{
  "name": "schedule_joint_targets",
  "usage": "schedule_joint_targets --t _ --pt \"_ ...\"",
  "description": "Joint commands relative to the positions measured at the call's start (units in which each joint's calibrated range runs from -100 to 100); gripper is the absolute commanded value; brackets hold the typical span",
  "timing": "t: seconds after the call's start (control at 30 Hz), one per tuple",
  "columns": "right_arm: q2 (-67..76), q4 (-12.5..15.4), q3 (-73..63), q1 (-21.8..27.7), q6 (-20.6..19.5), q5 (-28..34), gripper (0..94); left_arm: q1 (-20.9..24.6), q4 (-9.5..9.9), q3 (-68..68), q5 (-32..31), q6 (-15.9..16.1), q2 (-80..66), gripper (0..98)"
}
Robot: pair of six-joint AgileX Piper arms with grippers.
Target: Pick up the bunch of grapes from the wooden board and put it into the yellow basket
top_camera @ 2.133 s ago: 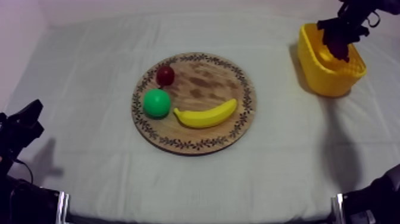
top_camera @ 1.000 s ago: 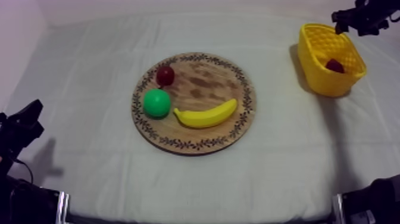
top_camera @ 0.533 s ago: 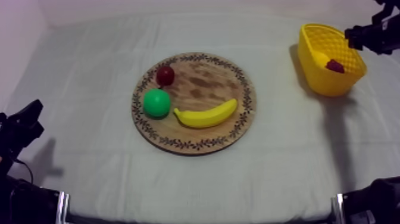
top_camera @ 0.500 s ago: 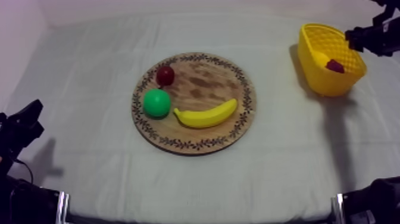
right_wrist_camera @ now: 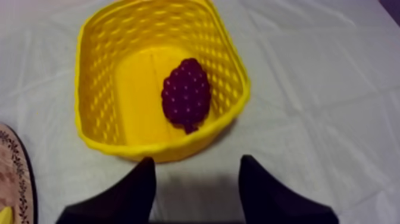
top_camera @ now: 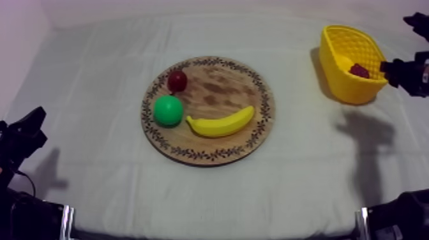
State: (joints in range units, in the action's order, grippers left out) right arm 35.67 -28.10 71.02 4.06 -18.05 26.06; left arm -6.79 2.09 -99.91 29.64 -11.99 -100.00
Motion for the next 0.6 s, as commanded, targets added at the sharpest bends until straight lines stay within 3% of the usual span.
schedule_joint_targets --t 0.0,0.33,0.57 --pt "3.5 -0.2 3.3 0.0 -0.4 -0.9 40.2 0.0 -0.01 0.0 0.0 0.0 0.0 0.1" --pt "19.0 -0.7 16.7 0.1 -0.3 -4.8 38.0 0.0 -0.01 0.0 0.0 0.0 0.0 0.1" --pt "28.5 3.7 22.3 1.1 2.5 -6.2 29.5 0.0 -0.01 0.0 0.0 0.0 0.0 0.1"
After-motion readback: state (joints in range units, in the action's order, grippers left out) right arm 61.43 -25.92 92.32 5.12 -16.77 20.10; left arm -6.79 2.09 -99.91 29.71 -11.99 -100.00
